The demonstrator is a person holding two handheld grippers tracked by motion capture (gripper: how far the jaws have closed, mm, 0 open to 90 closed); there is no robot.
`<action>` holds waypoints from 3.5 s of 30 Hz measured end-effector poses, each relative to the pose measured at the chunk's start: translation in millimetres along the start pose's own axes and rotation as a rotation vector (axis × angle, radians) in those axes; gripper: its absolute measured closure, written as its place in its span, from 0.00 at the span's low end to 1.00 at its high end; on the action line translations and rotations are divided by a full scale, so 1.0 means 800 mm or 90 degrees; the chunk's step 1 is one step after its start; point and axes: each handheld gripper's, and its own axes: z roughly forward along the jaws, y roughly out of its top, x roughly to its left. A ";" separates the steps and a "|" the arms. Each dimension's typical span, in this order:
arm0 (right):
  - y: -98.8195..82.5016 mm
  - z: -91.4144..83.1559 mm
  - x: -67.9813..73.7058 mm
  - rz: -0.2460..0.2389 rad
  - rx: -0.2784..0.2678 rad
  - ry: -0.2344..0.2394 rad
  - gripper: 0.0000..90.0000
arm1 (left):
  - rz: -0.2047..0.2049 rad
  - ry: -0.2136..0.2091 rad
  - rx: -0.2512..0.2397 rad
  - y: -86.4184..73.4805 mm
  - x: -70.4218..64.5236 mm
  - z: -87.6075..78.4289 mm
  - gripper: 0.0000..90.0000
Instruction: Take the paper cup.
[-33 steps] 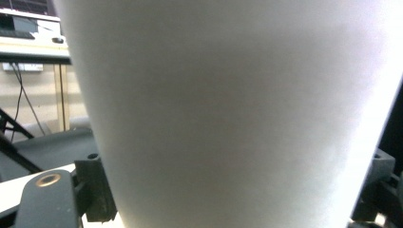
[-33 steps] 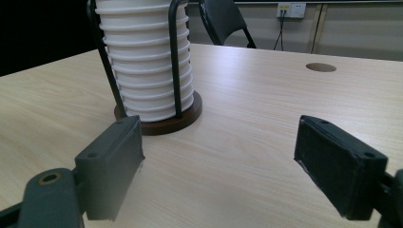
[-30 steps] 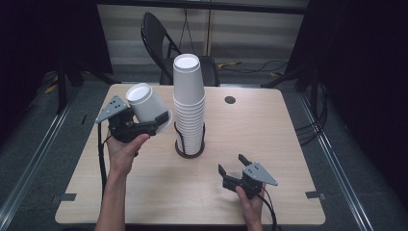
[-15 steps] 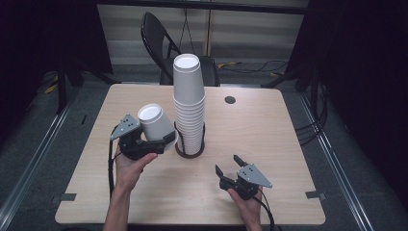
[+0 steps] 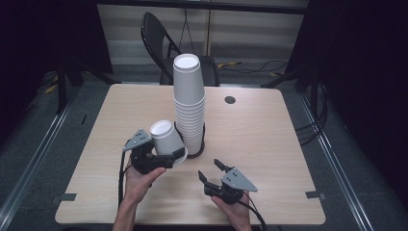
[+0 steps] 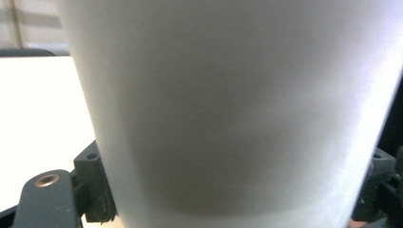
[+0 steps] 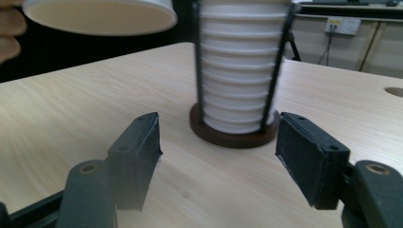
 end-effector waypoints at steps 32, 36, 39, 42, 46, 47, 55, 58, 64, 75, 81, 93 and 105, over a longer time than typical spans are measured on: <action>0.005 0.016 0.043 -0.032 -0.112 0.090 0.50 | -0.260 -0.110 0.012 -0.055 -0.004 0.005 0.17; 0.005 0.017 0.043 -0.039 -0.127 0.087 0.54 | -0.291 -0.116 0.009 -0.059 -0.005 0.007 0.17; 0.005 0.019 0.042 -0.043 -0.131 0.081 0.56 | -0.317 -0.118 0.009 -0.063 -0.006 0.009 0.17; 0.005 0.021 0.042 -0.040 -0.139 0.076 0.58 | -0.330 -0.125 0.016 -0.065 -0.006 0.012 0.17; 0.007 0.027 0.041 -0.041 -0.150 0.075 0.61 | -0.336 -0.136 0.021 -0.066 -0.013 0.015 0.17; 0.007 0.029 0.041 -0.044 -0.151 0.071 0.62 | -0.338 -0.140 0.024 -0.067 -0.013 0.016 0.17; 0.009 0.039 0.040 -0.038 -0.160 0.062 0.69 | -0.359 -0.134 0.034 -0.072 -0.017 0.020 0.17; 0.008 0.040 0.039 -0.039 -0.158 0.054 0.76 | -0.363 -0.138 0.029 -0.073 -0.015 0.021 0.16; 0.008 0.037 0.036 -0.040 -0.170 0.043 0.85 | -0.350 -0.147 0.013 -0.073 -0.015 0.021 0.15; 0.007 0.034 0.032 -0.041 -0.155 0.048 0.94 | -0.309 -0.147 -0.008 -0.064 -0.012 0.021 0.12; 0.008 0.031 0.031 -0.035 -0.148 0.049 0.95 | -0.308 -0.157 -0.012 -0.061 -0.009 0.023 0.11; 0.008 0.027 0.031 -0.026 -0.145 0.057 0.95 | -0.301 -0.152 -0.019 -0.051 -0.005 0.024 0.12; 0.007 0.019 0.029 -0.014 -0.103 0.052 0.95 | -0.286 -0.112 -0.046 -0.039 0.012 0.030 0.15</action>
